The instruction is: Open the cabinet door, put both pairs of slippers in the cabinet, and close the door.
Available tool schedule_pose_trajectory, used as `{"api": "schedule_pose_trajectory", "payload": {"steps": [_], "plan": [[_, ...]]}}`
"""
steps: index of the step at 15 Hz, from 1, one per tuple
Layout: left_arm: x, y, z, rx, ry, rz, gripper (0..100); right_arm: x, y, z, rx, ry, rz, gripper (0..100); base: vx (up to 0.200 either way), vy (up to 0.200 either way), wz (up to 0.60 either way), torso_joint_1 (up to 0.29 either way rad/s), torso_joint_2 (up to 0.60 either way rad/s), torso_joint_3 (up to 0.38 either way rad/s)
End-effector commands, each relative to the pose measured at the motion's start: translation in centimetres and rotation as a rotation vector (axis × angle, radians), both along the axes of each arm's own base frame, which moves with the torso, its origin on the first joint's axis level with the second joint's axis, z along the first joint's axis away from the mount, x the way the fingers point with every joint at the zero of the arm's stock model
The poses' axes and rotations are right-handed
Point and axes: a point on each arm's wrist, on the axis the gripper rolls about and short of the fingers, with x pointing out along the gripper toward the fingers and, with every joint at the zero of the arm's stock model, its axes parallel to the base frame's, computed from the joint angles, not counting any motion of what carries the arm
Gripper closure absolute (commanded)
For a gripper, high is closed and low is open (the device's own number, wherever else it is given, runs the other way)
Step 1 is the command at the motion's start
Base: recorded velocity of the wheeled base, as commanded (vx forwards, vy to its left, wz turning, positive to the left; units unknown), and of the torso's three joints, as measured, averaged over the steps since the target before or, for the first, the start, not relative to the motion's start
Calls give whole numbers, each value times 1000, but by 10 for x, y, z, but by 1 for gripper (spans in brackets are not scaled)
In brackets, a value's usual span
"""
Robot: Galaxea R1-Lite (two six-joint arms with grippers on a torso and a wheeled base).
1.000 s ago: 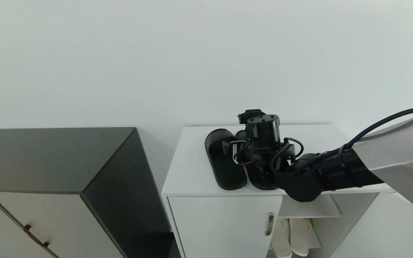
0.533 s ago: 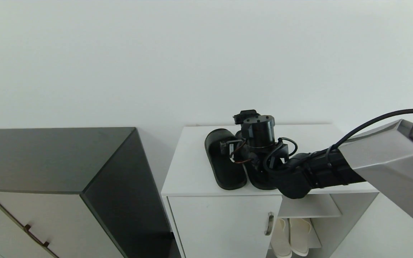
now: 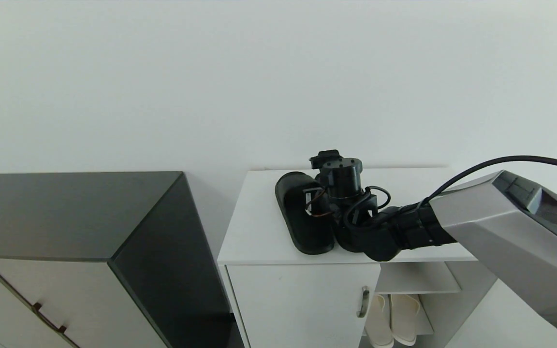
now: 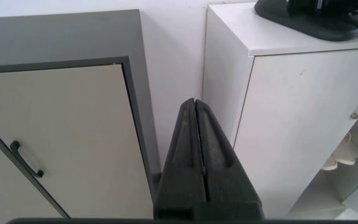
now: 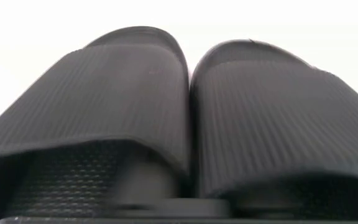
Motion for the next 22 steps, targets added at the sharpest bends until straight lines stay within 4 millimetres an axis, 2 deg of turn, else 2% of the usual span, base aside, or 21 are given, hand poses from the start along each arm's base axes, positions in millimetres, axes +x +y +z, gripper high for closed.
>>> {"api": "schedule_pose_trajectory", "payload": {"steps": [1,6,8,11,12,13,15,17,22], "plan": [[0,0,0,1,0,0,100,-6,-3,7,0,-2,4,100,0,0,0,0,0,0],[0,0,0,2,0,0,100,-45,-13,37,11,-10,43,100,0,0,0,0,0,0],[0,0,0,1,0,0,100,-66,-24,38,4,8,60,100,0,0,0,0,0,0],[0,0,0,2,0,0,100,-94,-46,27,22,-9,131,100,0,0,0,0,0,0],[0,0,0,2,0,0,100,-102,-50,27,25,-8,151,100,0,0,0,0,0,0],[0,0,0,2,1,0,100,-122,-63,30,25,8,218,100,0,0,0,0,0,0],[0,0,0,2,0,0,100,-140,-79,37,34,15,272,100,0,0,0,0,0,0],[0,0,0,2,0,0,100,-146,-82,39,34,17,279,100,0,0,0,0,0,0],[0,0,0,2,1,0,100,-147,-78,36,30,25,286,100,0,0,0,0,0,0]]}}
